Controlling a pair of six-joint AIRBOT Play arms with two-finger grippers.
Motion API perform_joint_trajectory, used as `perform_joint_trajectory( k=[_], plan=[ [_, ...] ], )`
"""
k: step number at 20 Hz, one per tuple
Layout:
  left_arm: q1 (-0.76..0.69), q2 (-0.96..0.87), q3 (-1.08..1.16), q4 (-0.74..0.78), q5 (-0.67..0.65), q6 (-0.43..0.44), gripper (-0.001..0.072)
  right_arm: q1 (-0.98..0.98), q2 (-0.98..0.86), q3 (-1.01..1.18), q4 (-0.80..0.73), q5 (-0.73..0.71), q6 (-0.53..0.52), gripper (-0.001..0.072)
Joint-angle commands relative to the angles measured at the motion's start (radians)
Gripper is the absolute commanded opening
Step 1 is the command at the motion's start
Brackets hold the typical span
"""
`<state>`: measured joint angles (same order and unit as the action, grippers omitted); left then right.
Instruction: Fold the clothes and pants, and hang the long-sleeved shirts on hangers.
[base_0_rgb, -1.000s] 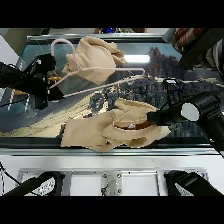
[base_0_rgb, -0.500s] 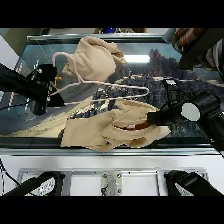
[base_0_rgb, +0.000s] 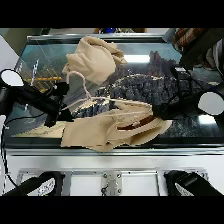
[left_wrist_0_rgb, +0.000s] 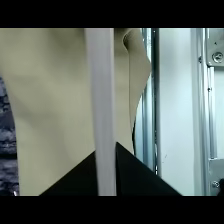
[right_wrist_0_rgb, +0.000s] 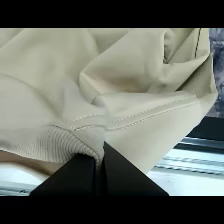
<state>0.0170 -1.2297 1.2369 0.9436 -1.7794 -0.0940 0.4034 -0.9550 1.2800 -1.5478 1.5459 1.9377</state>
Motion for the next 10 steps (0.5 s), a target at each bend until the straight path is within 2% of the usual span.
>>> perform_joint_trajectory(
  k=[1, 10],
  plan=[
    [-0.048, 0.0, -0.053, -0.011, 0.018, 0.014, 0.0024, -0.002, -0.002, 0.047, -0.003, 0.034, -0.002, 0.0026],
    [-0.093, 0.0, -0.091, -0.03, 0.078, 0.016, 0.0024, -0.002, -0.002, 0.056, -0.003, 0.061, 0.008, 0.0026]
  ],
)
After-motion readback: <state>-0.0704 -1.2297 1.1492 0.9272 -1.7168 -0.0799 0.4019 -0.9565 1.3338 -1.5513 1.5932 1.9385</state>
